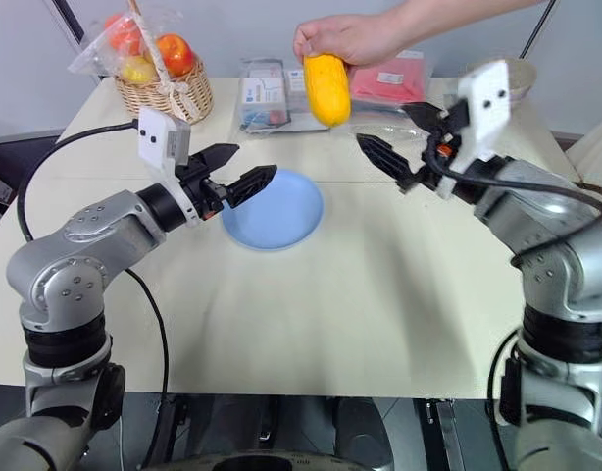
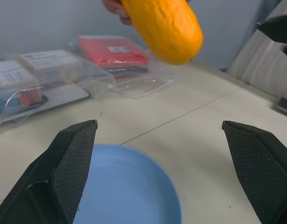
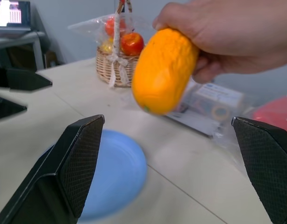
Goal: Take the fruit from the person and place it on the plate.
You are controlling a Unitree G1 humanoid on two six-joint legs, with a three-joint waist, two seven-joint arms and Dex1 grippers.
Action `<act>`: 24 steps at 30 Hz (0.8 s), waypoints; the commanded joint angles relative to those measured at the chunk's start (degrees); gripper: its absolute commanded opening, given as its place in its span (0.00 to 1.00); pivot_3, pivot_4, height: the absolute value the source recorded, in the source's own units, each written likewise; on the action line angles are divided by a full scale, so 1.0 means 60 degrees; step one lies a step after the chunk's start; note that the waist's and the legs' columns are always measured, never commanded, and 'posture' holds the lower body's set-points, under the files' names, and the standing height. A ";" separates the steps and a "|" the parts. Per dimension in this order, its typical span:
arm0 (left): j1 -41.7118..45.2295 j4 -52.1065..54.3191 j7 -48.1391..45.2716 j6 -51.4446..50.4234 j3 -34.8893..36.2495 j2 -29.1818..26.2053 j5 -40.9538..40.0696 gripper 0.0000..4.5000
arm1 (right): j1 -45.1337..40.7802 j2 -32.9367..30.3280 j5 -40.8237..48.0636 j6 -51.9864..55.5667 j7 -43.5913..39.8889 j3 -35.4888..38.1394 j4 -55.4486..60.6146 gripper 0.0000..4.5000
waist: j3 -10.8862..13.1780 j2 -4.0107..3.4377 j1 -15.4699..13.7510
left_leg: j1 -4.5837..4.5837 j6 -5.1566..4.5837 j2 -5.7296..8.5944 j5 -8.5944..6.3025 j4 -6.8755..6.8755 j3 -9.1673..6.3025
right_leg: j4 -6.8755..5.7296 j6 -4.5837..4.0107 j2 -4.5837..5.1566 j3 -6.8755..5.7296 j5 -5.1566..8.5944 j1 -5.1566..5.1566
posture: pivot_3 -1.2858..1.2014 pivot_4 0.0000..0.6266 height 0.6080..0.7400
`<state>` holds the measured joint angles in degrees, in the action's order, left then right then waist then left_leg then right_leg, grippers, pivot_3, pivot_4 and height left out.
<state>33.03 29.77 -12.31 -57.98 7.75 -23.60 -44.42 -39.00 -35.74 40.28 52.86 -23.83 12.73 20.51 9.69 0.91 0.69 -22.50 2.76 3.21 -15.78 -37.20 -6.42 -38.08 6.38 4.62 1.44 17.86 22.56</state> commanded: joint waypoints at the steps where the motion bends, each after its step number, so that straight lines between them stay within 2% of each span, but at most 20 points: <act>1: 0.0035 0.0338 0.0055 0.0273 0.0240 0.0020 -0.0043 0.99 | -0.1180 0.0571 0.0024 0.0491 0.0701 -0.0289 -0.0519 1.00 | 0.0001 -0.0002 0.0026 | -0.0002 0.0001 0.0002 0.0001 0.0000 0.0006 | -0.0001 0.0000 0.0003 0.0003 -0.0001 0.0005 | 0.52 0.24 1.00; 6: -0.0212 0.0680 0.0214 0.0328 0.0275 0.0003 -0.0014 0.99 | -0.2184 0.1192 -0.0505 0.0260 0.0731 -0.0916 -0.1699 1.00 | 0.0001 -0.0002 0.0006 | -0.0003 0.0002 0.0002 0.0001 0.0002 0.0005 | -0.0002 -0.0001 0.0004 0.0004 -0.0001 0.0009 | 0.52 0.24 1.00; 14: -0.0390 0.0989 0.0454 0.0260 0.0357 -0.0045 -0.0129 0.99 | -0.2905 0.1723 -0.1411 -0.0493 0.0194 -0.1708 -0.3045 1.00 | 0.0001 -0.0002 0.0039 | -0.0004 0.0002 0.0003 0.0001 0.0004 0.0007 | -0.0005 0.0000 0.0004 0.0005 -0.0001 0.0016 | 0.52 0.24 1.00; 24: -0.0448 0.1116 0.0673 0.0201 0.0394 -0.0112 -0.0307 0.99 | -0.3470 0.2201 -0.2171 -0.1234 -0.0166 -0.1883 -0.4263 1.00 | 0.0002 -0.0003 0.0049 | -0.0005 0.0003 0.0003 0.0001 0.0009 0.0009 | -0.0005 -0.0001 0.0003 0.0006 -0.0001 0.0021 | 0.52 0.24 1.00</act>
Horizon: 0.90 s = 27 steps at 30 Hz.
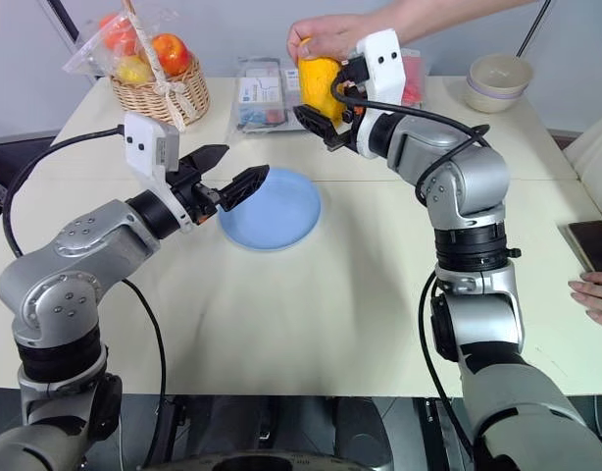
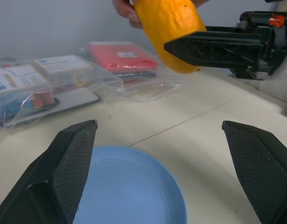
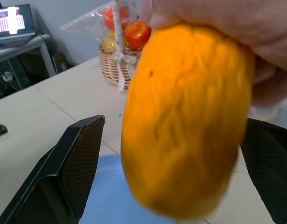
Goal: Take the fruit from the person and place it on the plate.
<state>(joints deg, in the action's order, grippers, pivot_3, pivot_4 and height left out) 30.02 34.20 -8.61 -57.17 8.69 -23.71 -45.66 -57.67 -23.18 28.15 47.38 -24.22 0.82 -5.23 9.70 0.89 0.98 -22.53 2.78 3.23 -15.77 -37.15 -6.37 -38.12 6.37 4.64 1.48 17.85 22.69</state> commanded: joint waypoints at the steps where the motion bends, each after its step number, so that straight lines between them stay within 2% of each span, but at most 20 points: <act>1: 0.0042 0.0382 0.0069 0.0070 0.0233 -0.0107 -0.0104 1.00 | -0.0391 0.0155 -0.0199 -0.0375 -0.0120 0.0094 -0.0050 0.94 | 0.0000 0.0000 -0.0001 | 0.0000 0.0000 0.0000 0.0000 0.0000 0.0000 | 0.0000 0.0000 0.0000 0.0001 0.0000 0.0000 | 0.52 0.24 1.00; 3: 0.0015 0.0397 0.0105 0.0078 0.0245 -0.0131 -0.0107 1.00 | -0.0434 0.0235 -0.0293 -0.0464 -0.0154 0.0090 -0.0148 0.84 | 0.0000 0.0000 0.0000 | -0.0001 0.0000 0.0000 0.0000 0.0000 0.0000 | 0.0000 0.0000 0.0000 0.0000 0.0000 0.0000 | 0.52 0.24 1.00; 5: 0.0000 0.0406 0.0132 0.0083 0.0268 -0.0153 -0.0122 1.00 | -0.0456 0.0292 -0.0366 -0.0504 -0.0188 0.0109 -0.0193 0.63 | 0.0000 0.0000 0.0003 | -0.0001 0.0001 0.0000 0.0000 0.0001 0.0000 | 0.0000 0.0000 0.0000 0.0001 0.0000 0.0003 | 0.52 0.24 1.00; 6: -0.0001 0.0395 0.0156 0.0094 0.0289 -0.0160 -0.0112 1.00 | -0.0474 0.0321 -0.0415 -0.0530 -0.0210 0.0117 -0.0233 0.58 | 0.0001 -0.0002 0.0006 | -0.0001 0.0001 0.0000 0.0000 0.0002 0.0000 | 0.0000 0.0000 0.0000 0.0000 0.0000 0.0003 | 0.52 0.24 1.00; 16: -0.0134 0.0380 0.0656 0.0106 0.0714 -0.0161 -0.0021 1.00 | -0.0027 0.0466 -0.0728 -0.0575 -0.0440 -0.0132 -0.0016 0.58 | 0.0001 -0.0002 0.0006 | -0.0003 0.0001 0.0000 0.0000 0.0003 0.0000 | 0.0000 0.0000 0.0000 0.0001 0.0000 0.0005 | 0.52 0.24 1.00; 23: 0.0018 0.0475 0.0988 -0.0084 0.0905 -0.0163 -0.0280 1.00 | 0.1451 0.1775 -0.0902 -0.0486 -0.0170 -0.0693 0.0014 0.58 | 0.0002 -0.0003 0.0024 | -0.0005 0.0004 -0.0003 0.0002 0.0005 0.0000 | -0.0004 -0.0001 -0.0001 0.0003 0.0000 0.0012 | 0.52 0.24 1.00; 27: -0.0127 0.0733 0.1088 -0.0393 0.1076 -0.0385 -0.0649 1.00 | 0.1708 0.2621 -0.1156 -0.0942 0.0147 -0.0762 -0.1115 0.58 | 0.0003 -0.0004 0.0031 | -0.0013 0.0016 -0.0001 0.0009 0.0004 -0.0001 | -0.0008 -0.0002 -0.0002 0.0004 -0.0002 0.0023 | 0.52 0.24 1.00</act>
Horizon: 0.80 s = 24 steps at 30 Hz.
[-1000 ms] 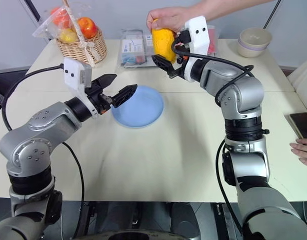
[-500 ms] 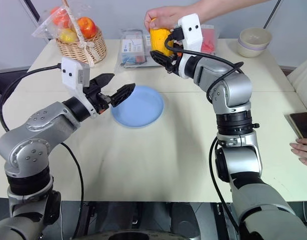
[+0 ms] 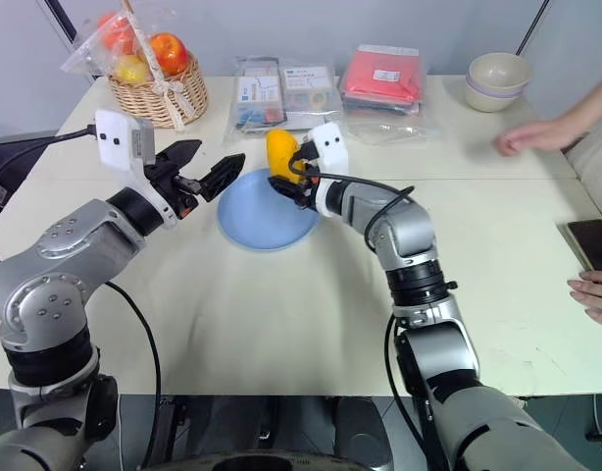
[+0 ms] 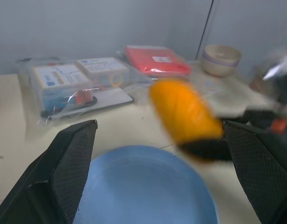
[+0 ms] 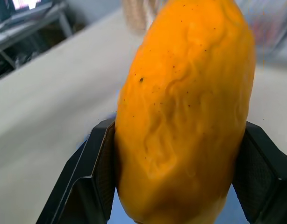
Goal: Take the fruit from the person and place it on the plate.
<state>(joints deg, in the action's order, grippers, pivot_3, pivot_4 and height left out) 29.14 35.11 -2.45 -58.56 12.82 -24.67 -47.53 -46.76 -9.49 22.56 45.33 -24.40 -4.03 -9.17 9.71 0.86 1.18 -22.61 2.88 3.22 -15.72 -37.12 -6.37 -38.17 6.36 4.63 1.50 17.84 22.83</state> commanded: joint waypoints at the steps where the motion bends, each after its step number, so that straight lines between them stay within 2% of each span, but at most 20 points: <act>1: -0.0021 0.0649 0.0078 -0.0242 0.0432 -0.0298 -0.0449 1.00 | -0.0102 0.0458 -0.0356 -0.0790 0.0215 0.0017 -0.0784 0.58 | 0.0000 0.0000 0.0002 | 0.0000 0.0001 0.0000 0.0001 0.0001 -0.0001 | -0.0001 0.0000 -0.0001 0.0000 0.0000 0.0001 | 0.52 0.24 1.00; 8: -0.0660 0.1282 0.0443 -0.0944 0.1071 -0.0986 -0.1157 1.00 | 0.0073 0.0778 -0.1163 -0.1646 0.0030 -0.0349 -0.2404 0.58 | 0.0001 -0.0001 0.0005 | 0.0000 0.0003 0.0002 0.0001 0.0002 0.0000 | 0.0000 0.0000 0.0000 0.0001 0.0000 0.0003 | 0.52 0.24 1.00; 19: -0.1682 0.1826 0.1066 -0.0881 0.1472 -0.1324 -0.1940 1.00 | 0.0385 0.0769 -0.1469 -0.1669 -0.0383 -0.0452 -0.2332 0.58 | 0.0000 -0.0001 -0.0005 | 0.0009 0.0004 0.0000 0.0002 0.0002 -0.0001 | 0.0001 -0.0001 -0.0002 0.0001 0.0000 -0.0009 | 0.52 0.24 1.00; 21: -0.1791 0.1835 0.1136 -0.0821 0.1465 -0.1365 -0.2021 1.00 | 0.0427 0.0748 -0.1454 -0.1572 -0.0424 -0.0433 -0.2163 0.81 | 0.0000 -0.0001 -0.0005 | 0.0010 0.0004 0.0001 0.0001 0.0002 -0.0001 | 0.0001 -0.0001 -0.0002 0.0001 0.0000 -0.0009 | 0.52 0.24 1.00; 23: -0.1835 0.1819 0.1199 -0.0765 0.1448 -0.1405 -0.2099 1.00 | 0.0477 0.0721 -0.1447 -0.1449 -0.0444 -0.0414 -0.1964 0.99 | 0.0000 -0.0001 -0.0007 | 0.0010 0.0004 0.0000 0.0001 0.0002 -0.0002 | 0.0001 -0.0001 -0.0002 0.0001 0.0000 -0.0009 | 0.52 0.24 1.00; 24: -0.1821 0.1798 0.1226 -0.0742 0.1418 -0.1417 -0.2128 1.00 | 0.0505 0.0681 -0.1417 -0.1325 -0.0459 -0.0389 -0.1795 0.99 | 0.0000 -0.0001 -0.0009 | 0.0009 0.0004 0.0000 0.0001 0.0002 -0.0002 | 0.0001 -0.0001 -0.0002 0.0001 0.0000 -0.0009 | 0.52 0.24 1.00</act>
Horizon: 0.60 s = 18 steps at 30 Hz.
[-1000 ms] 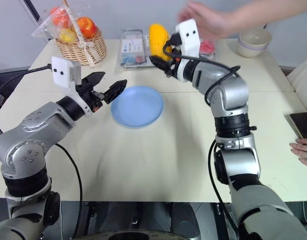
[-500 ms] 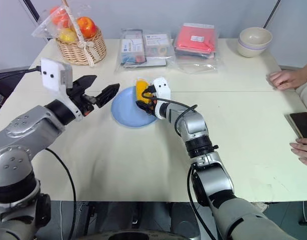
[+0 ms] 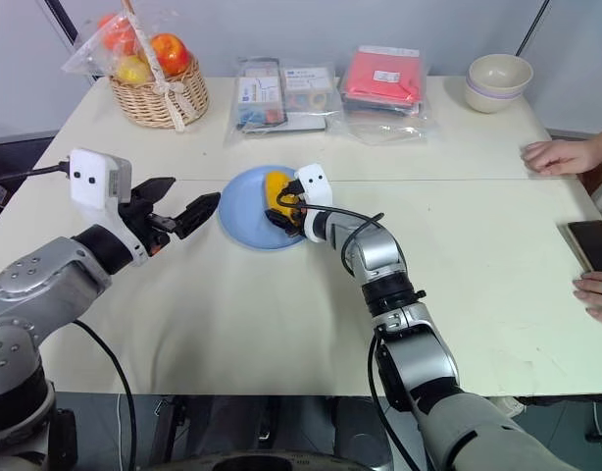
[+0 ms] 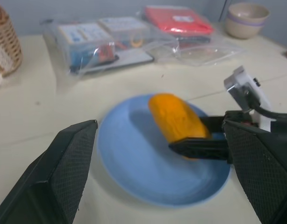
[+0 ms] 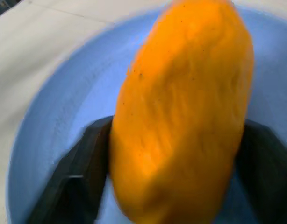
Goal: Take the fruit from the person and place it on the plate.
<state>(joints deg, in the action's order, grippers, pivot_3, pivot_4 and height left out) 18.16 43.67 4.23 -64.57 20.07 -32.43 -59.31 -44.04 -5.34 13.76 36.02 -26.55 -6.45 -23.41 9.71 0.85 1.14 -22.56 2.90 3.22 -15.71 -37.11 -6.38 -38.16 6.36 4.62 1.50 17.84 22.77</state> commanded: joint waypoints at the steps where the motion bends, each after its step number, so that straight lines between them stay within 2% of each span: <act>1: 0.0025 0.0346 0.0134 0.0287 0.0172 -0.0132 -0.0179 1.00 | 0.0096 -0.0061 0.0081 0.0357 -0.0125 0.0027 0.0797 0.99 | 0.0000 0.0000 -0.0003 | 0.0000 0.0000 0.0000 0.0000 0.0000 0.0001 | 0.0000 0.0000 0.0001 0.0000 0.0000 0.0000 | 0.52 0.24 1.00; 12: 0.0208 0.0069 0.0075 0.0604 -0.0282 -0.0076 -0.0157 1.00 | 0.0242 -0.1031 0.0928 0.2373 -0.0269 0.0751 0.4220 0.99 | 0.0001 -0.0002 -0.0031 | -0.0003 -0.0001 0.0000 -0.0001 0.0001 0.0000 | 0.0002 0.0000 0.0002 0.0000 0.0000 0.0002 | 0.52 0.24 1.00; 18: 0.0233 -0.0053 -0.0091 0.0740 -0.0474 -0.0145 -0.0161 1.00 | 0.0487 -0.2635 0.2072 0.3712 -0.0842 0.1653 0.7007 0.99 | 0.0003 -0.0004 -0.0062 | -0.0007 -0.0002 0.0001 -0.0002 0.0003 0.0000 | 0.0006 0.0000 0.0005 0.0000 0.0000 0.0002 | 0.52 0.24 1.00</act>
<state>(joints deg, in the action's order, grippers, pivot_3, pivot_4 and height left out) 18.83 42.63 3.98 -61.66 16.60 -32.63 -60.10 -40.90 -19.79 23.71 57.38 -30.09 1.01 13.02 9.73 0.83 0.77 -22.61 2.88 3.23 -15.73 -37.09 -6.38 -38.11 6.35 4.65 1.50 17.84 22.79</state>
